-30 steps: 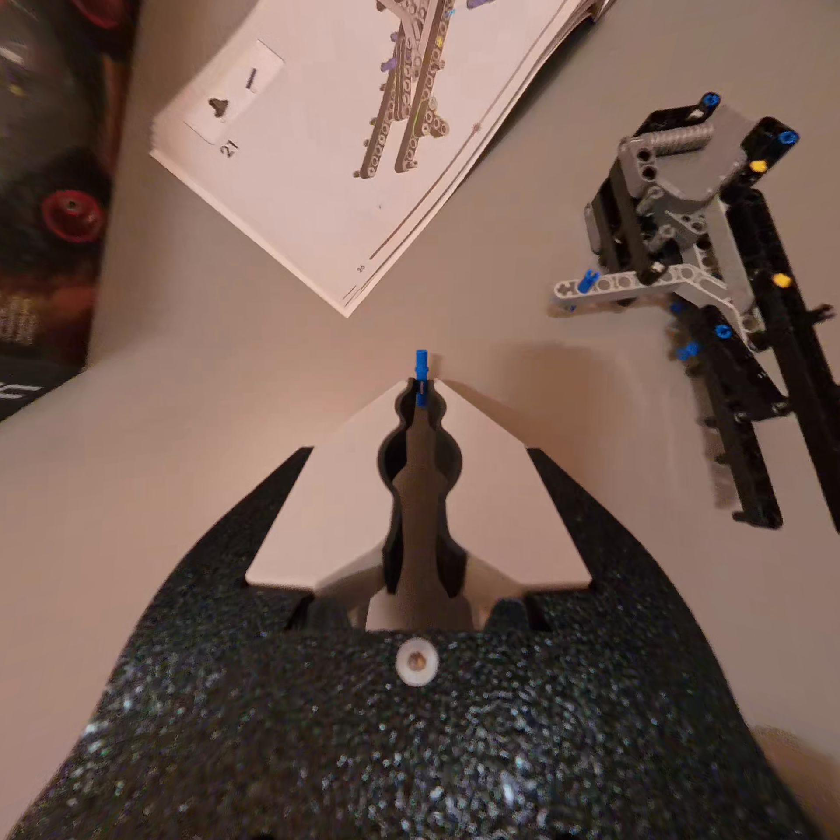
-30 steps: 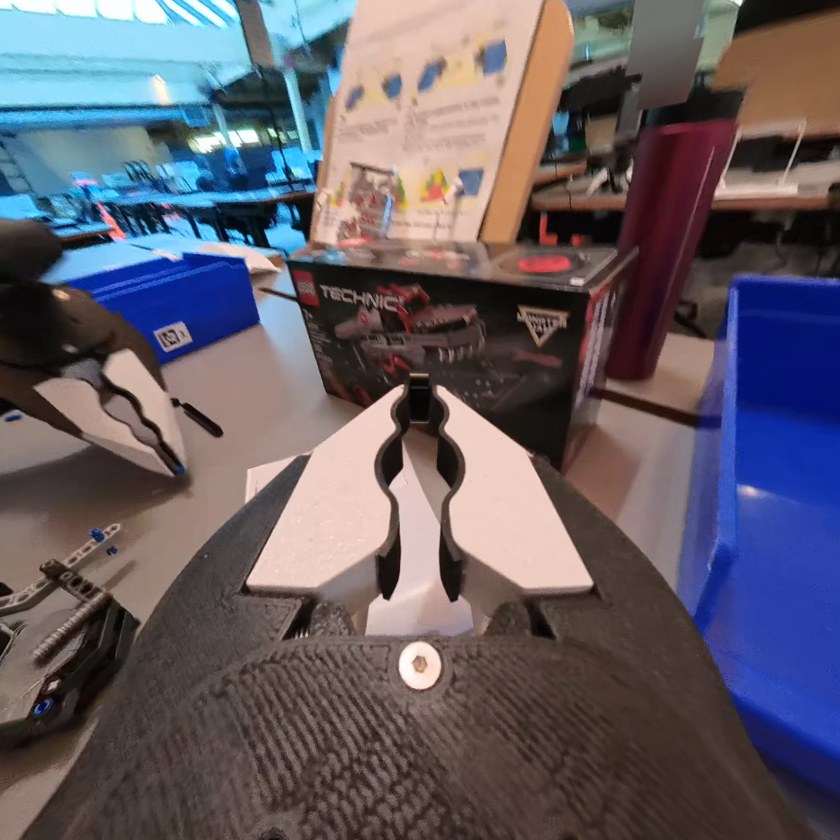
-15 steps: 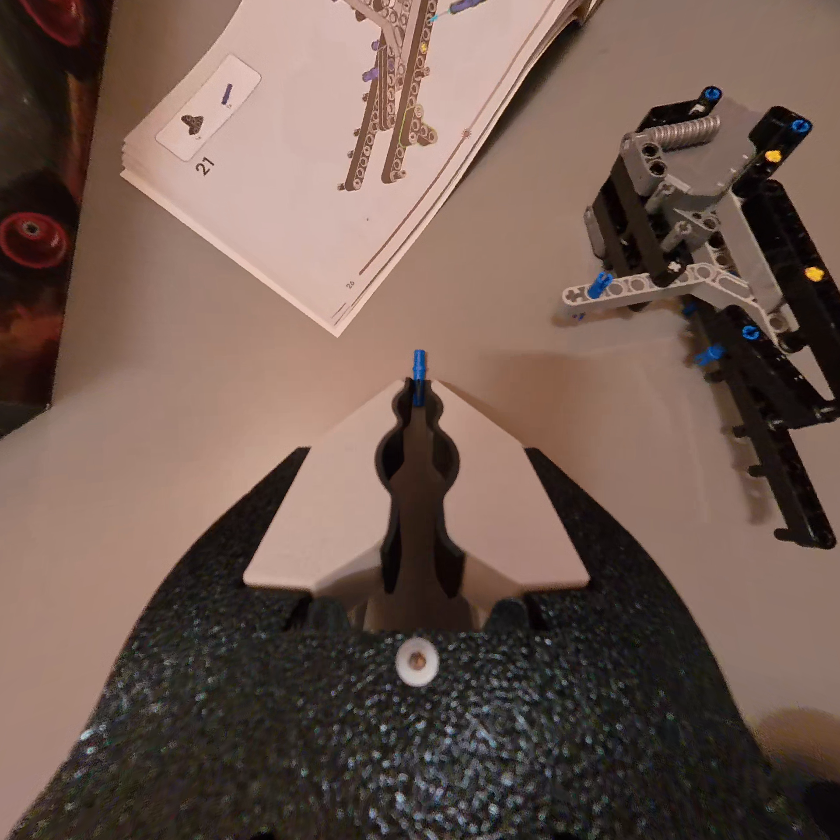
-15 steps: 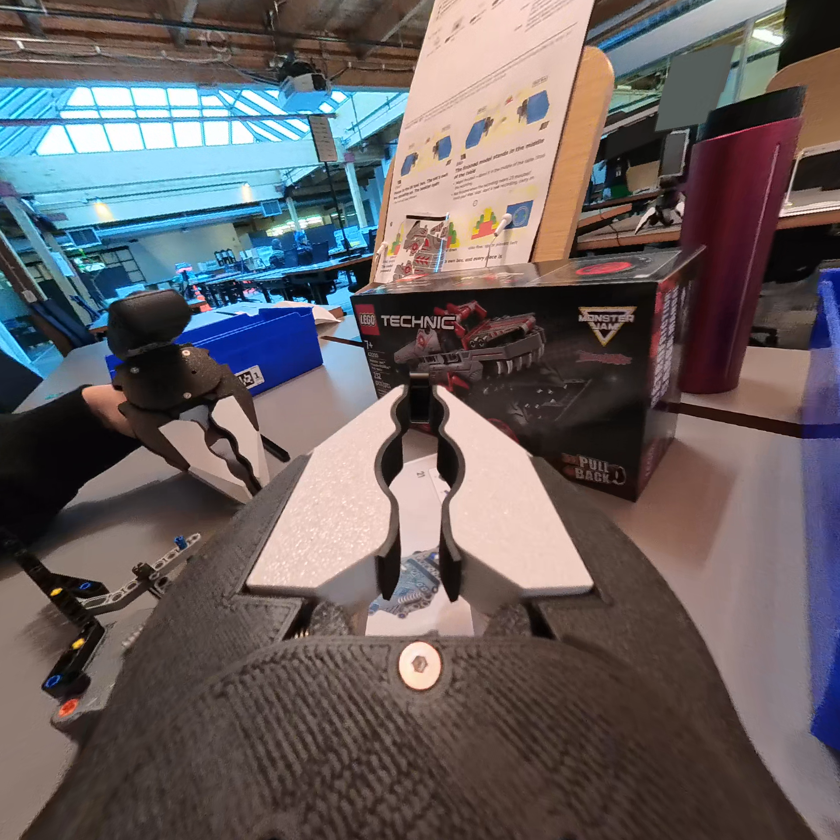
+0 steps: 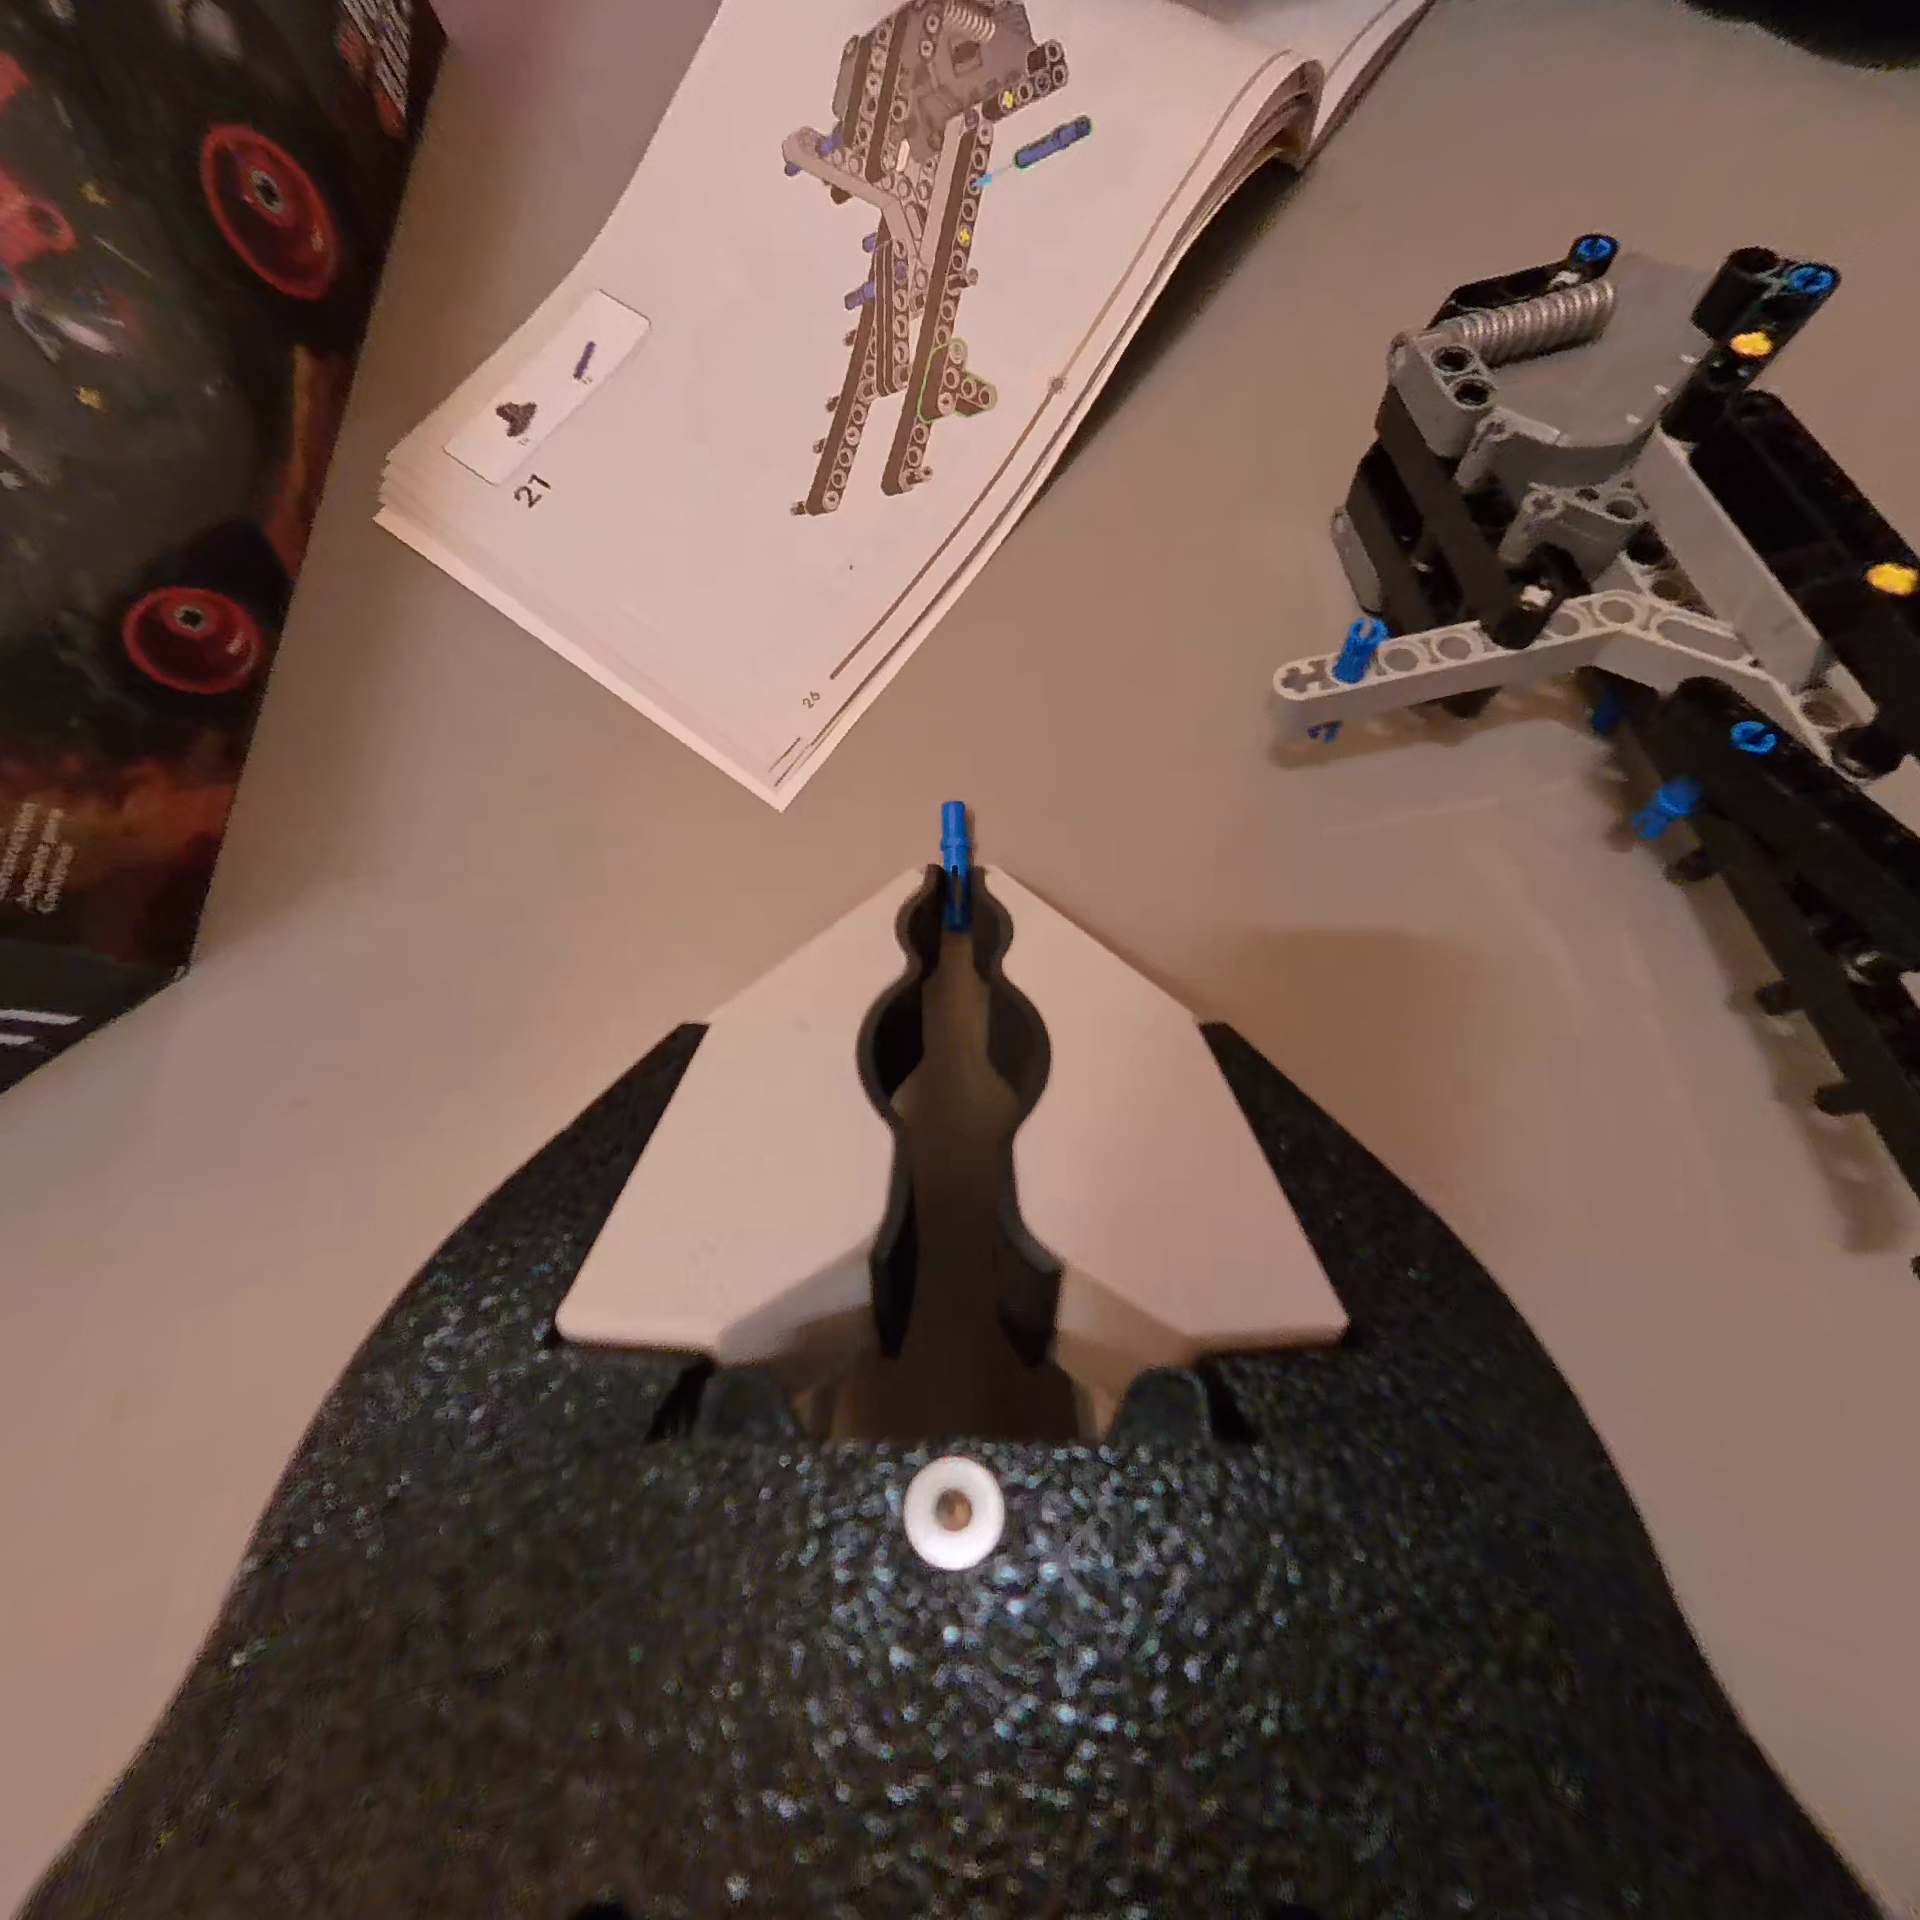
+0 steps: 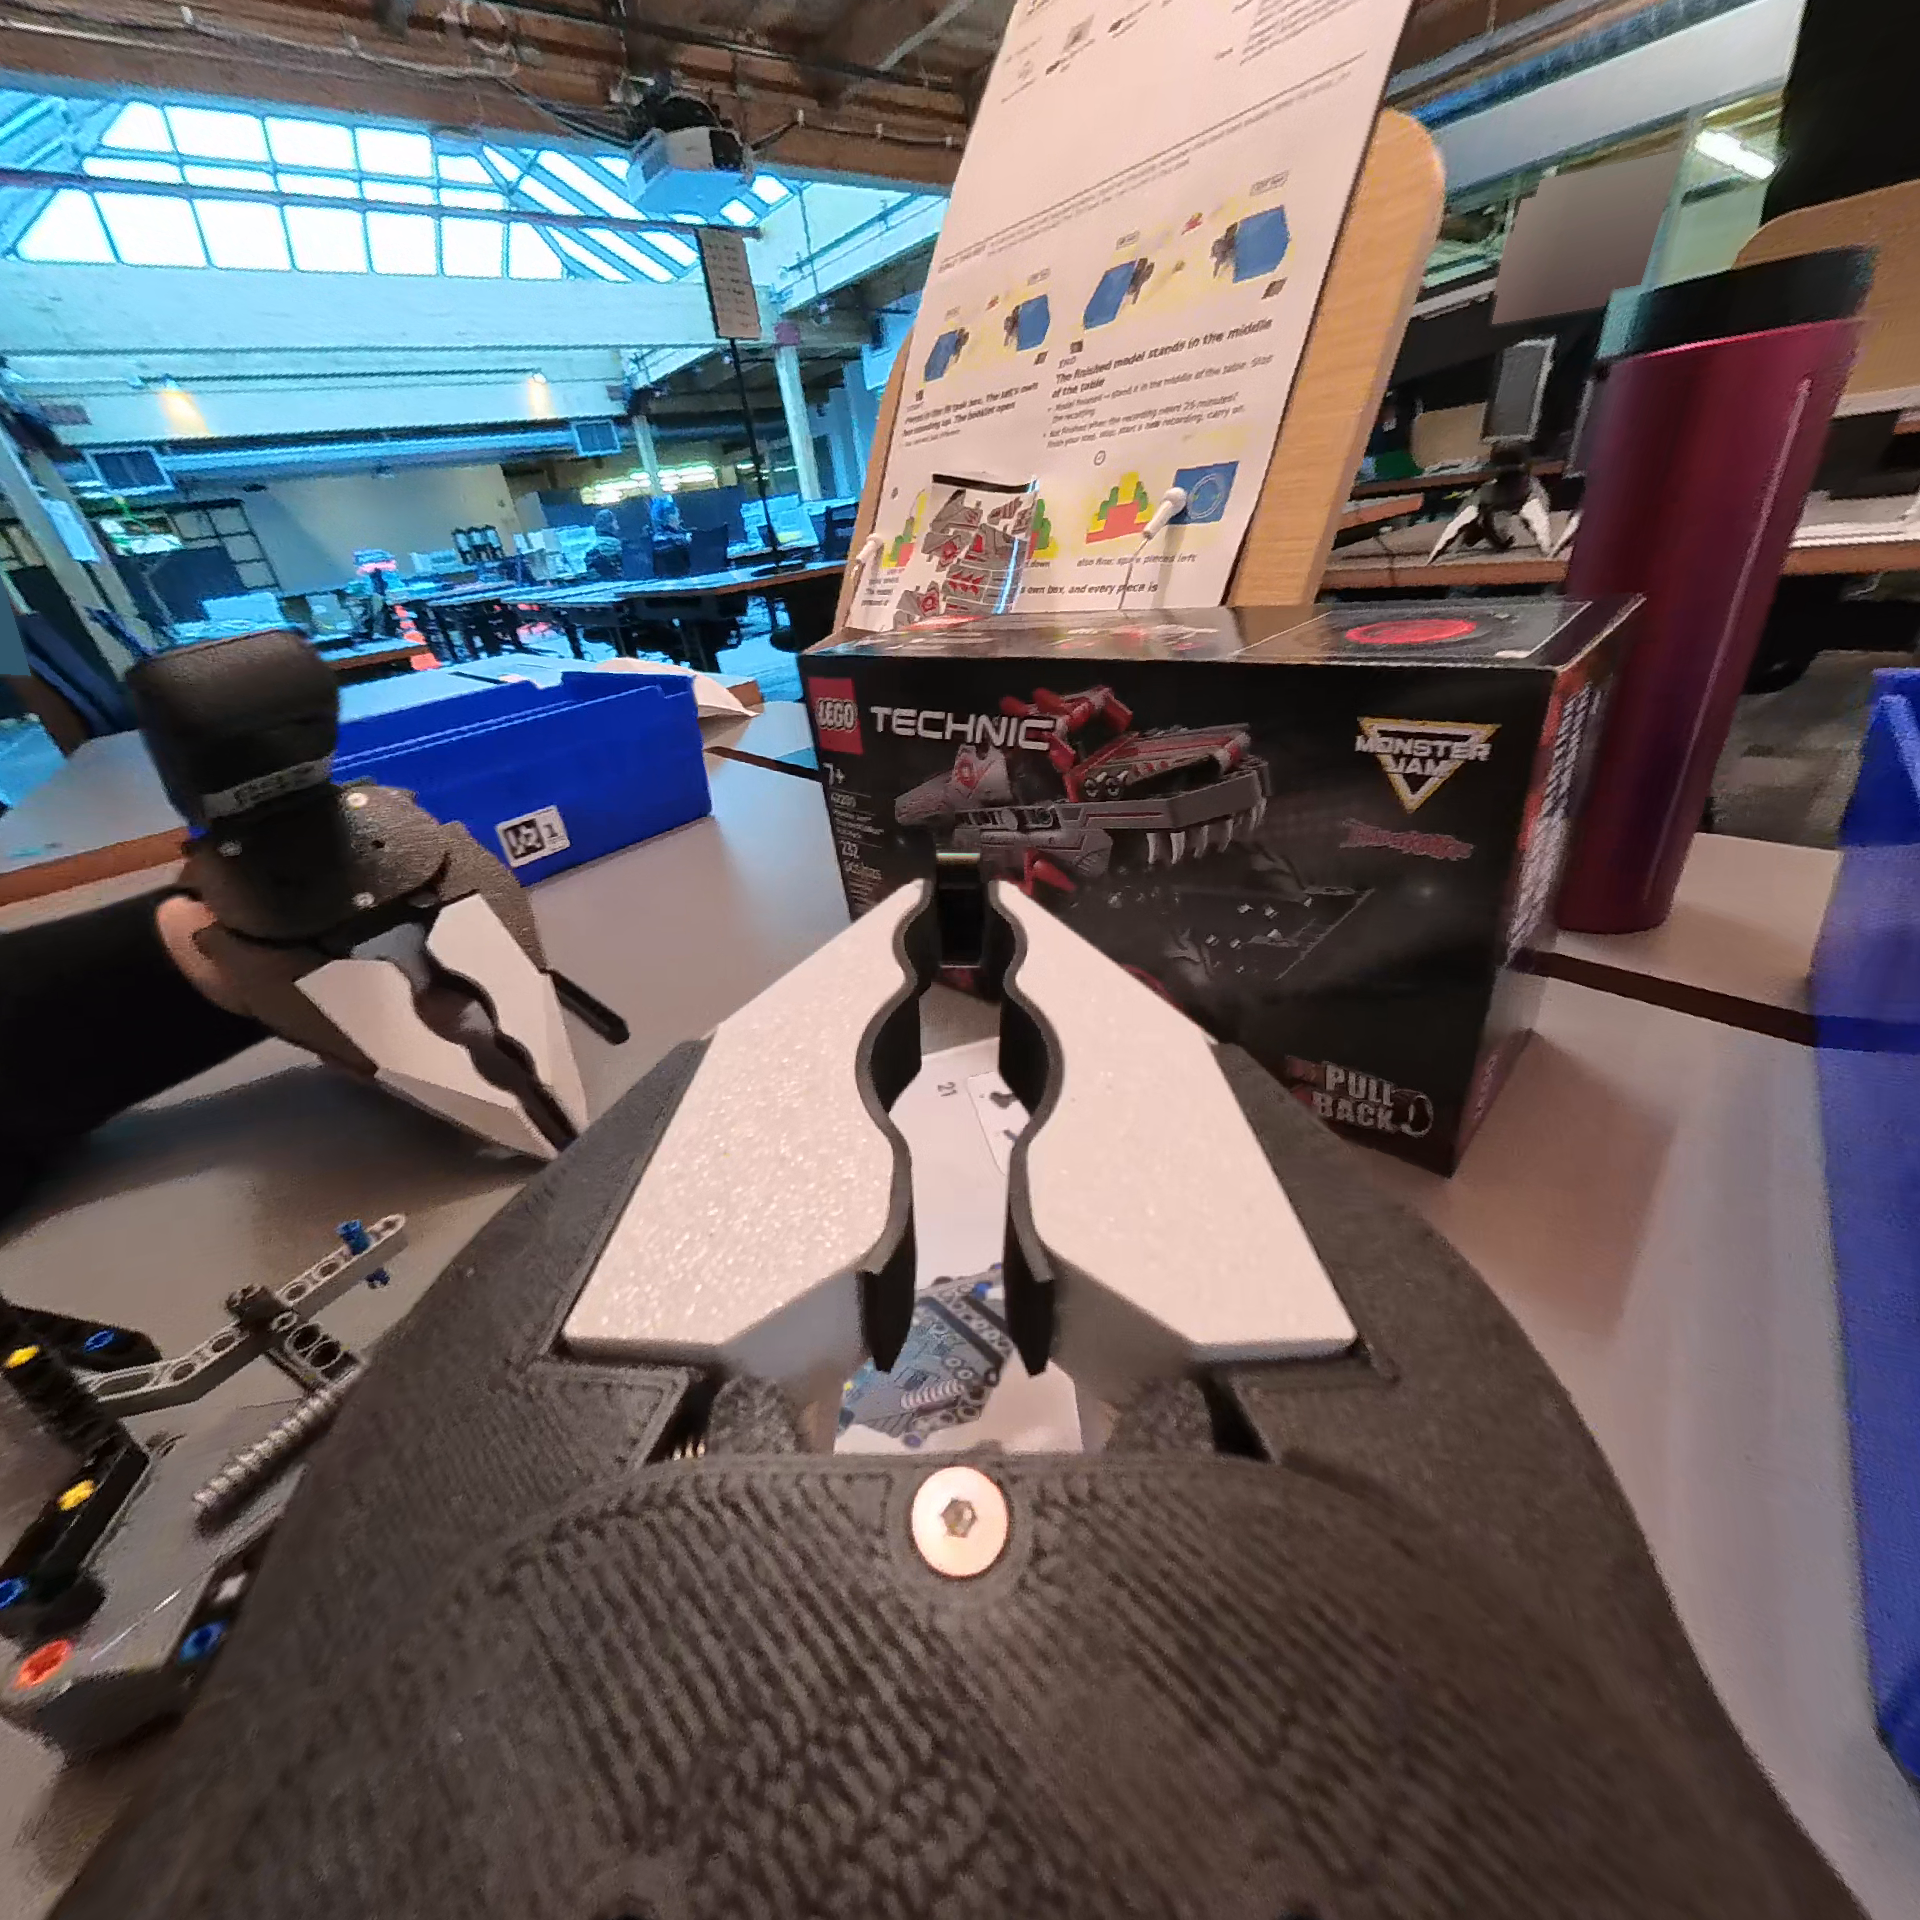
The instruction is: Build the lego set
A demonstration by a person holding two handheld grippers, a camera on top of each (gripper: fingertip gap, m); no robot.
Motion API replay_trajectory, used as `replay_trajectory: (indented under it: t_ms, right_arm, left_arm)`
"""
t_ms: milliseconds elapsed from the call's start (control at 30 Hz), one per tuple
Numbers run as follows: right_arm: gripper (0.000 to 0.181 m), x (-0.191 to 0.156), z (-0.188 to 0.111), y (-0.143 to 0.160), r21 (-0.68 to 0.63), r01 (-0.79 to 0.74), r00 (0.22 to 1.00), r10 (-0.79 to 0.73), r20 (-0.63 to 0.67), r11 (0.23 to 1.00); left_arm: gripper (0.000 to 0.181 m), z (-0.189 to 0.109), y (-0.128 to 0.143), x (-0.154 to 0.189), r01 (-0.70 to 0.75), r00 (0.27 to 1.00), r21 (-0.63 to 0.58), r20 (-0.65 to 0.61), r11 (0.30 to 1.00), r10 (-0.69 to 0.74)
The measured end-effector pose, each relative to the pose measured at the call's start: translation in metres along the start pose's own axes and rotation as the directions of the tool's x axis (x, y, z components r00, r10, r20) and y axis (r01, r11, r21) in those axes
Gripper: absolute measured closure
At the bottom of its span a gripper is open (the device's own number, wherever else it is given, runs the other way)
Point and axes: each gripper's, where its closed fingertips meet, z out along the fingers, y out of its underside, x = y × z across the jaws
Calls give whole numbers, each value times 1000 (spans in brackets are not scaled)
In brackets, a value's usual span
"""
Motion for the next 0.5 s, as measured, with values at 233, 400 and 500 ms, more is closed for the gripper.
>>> replay_trajectory:
  t_ms: [233, 400, 500]
  right_arm:
    - [176, 8, -1, -4, 41, 20, 997, -17, -72, 999]
    - [176, 9, -3, -7, 67, 18, 996, -12, -92, 998]
    - [176, 9, -1, -4, 61, 13, 996, -7, -87, 998]
  left_arm:
    - [179, 1, -1, 0, -38, 999, 21, 28, 999, 38]
    - [179, 2, -2, 0, -57, 997, 23, 46, 998, 56]
    - [179, 2, -2, 0, -75, 995, 23, 62, 997, 73]
